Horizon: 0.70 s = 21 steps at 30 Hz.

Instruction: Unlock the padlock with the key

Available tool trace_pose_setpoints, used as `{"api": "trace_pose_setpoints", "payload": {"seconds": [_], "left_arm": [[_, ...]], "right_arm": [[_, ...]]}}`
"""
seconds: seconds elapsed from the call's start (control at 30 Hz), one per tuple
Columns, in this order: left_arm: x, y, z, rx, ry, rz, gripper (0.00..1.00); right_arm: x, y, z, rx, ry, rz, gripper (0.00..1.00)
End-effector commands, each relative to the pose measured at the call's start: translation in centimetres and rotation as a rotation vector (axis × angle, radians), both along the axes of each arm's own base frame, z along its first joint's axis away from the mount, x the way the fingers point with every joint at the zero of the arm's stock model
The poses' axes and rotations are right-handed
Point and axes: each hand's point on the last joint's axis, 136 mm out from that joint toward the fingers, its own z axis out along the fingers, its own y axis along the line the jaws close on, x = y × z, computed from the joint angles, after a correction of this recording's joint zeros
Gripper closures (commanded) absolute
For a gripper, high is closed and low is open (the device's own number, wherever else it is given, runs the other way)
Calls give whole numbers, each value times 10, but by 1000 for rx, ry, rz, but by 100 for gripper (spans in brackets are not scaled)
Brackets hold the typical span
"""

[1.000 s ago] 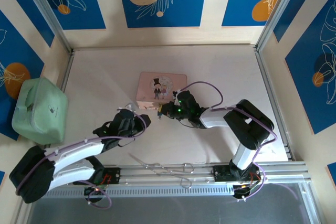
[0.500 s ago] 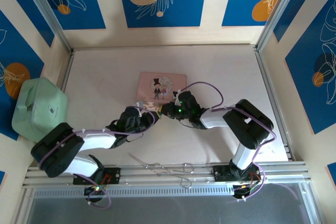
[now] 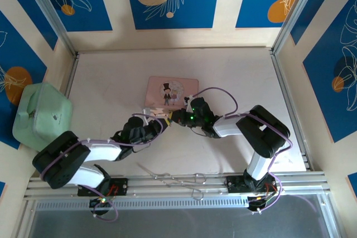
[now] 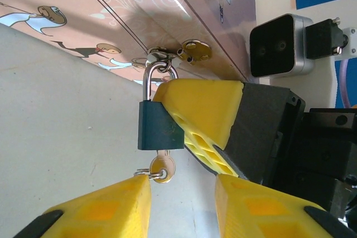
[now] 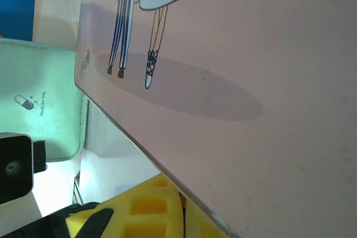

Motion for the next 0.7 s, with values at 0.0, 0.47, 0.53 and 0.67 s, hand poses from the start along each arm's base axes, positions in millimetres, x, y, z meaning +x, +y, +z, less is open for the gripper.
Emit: {"api": "trace_pose_setpoints", "payload": {"seconds": [0.0,0.47,0.53,0.67], "left_arm": [[-2,2,-2,-26,-36,-9,65],[18,-5,-26,-197,51,67,70],[20,-7,-31,-190,56,63,71],[21,-4,-17,-186,-6,68,66]], "right_arm": [[-55,-20,-69,-91,363,26,100],[-56,-19,-64,-81,350,31,100],[-56,-19,-64,-82,352,31,100],[-57,-18,-64,-83,351,32,100]]}}
